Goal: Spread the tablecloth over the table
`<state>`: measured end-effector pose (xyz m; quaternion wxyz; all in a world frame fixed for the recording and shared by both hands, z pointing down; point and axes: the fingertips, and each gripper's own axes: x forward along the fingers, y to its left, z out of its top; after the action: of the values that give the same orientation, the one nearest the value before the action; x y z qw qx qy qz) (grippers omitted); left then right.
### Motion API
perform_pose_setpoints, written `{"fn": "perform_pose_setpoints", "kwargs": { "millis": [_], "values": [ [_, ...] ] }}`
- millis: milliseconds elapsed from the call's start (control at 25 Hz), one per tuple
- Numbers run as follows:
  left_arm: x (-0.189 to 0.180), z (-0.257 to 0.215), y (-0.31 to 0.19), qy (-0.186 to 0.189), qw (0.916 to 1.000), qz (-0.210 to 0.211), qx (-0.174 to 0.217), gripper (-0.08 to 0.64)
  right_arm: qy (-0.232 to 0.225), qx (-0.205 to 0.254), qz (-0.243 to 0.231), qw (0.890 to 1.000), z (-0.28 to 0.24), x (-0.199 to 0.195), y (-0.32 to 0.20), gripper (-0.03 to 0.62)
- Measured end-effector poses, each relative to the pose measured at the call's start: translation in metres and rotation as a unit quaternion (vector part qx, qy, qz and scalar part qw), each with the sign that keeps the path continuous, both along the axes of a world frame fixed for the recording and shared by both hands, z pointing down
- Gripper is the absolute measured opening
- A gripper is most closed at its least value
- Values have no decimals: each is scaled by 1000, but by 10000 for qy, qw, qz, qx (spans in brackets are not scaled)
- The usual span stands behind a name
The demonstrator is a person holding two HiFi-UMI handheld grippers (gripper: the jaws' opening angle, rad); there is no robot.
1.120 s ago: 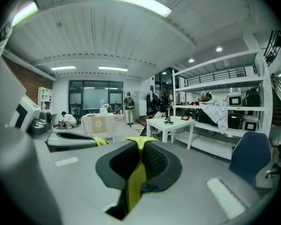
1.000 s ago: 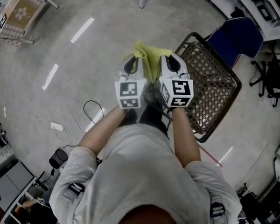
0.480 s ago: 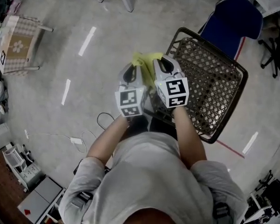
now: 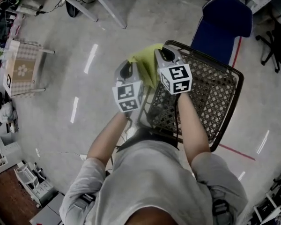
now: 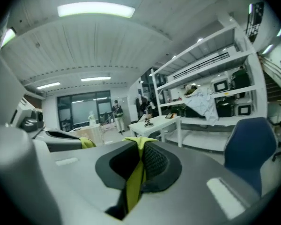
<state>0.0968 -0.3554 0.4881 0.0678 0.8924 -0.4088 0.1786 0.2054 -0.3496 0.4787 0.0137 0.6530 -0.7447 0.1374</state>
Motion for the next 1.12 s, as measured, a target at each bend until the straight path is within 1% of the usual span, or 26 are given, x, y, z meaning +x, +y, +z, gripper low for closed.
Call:
{"fn": "perform_pose_setpoints", "kwargs": {
  "millis": [80,120,200,240,320,360,440,520,600,640,760,840,960,1040,1120],
  "values": [
    [33,-38,-9,250,9986,286,360,25,117,306,700,9970,-37,61,19,9],
    [54,-60,-10,410,9963,504,555,25,259,458,1111,9924,-57,94,37,9],
    [98,-98,-1,761,9886,995,835,25,566,669,1957,9767,-91,157,86,9],
    [118,-111,8,918,9849,1172,884,25,678,692,2285,9687,-102,184,112,9],
    [153,-120,30,1087,9809,1395,811,25,760,598,2697,9581,-106,225,155,9],
    [168,-116,43,1067,9806,1482,713,25,725,527,2825,9551,-100,239,172,9],
    [188,-94,68,884,9816,1616,493,25,594,387,2944,9530,-80,255,196,9],
    [196,-71,86,709,9837,1619,323,25,491,286,2843,9570,-59,256,203,9],
    [191,-61,88,620,9867,1480,251,25,426,240,2592,9646,-45,243,190,9],
    [183,-58,83,588,9884,1376,244,25,388,238,2426,9691,-40,231,177,9],
    [139,-46,61,447,9941,971,210,25,188,275,1843,9823,-28,179,131,9],
    [107,-43,45,404,9968,669,186,25,35,303,1489,9884,-22,142,105,9],
    [67,-41,26,361,9987,335,126,25,-113,295,1124,9932,-18,102,77,9],
    [52,-39,21,302,9992,254,119,25,-223,255,1071,9937,-13,93,68,9],
    [47,-36,20,252,9993,229,126,25,-317,228,1124,9929,-5,96,67,9]
  ]
}}
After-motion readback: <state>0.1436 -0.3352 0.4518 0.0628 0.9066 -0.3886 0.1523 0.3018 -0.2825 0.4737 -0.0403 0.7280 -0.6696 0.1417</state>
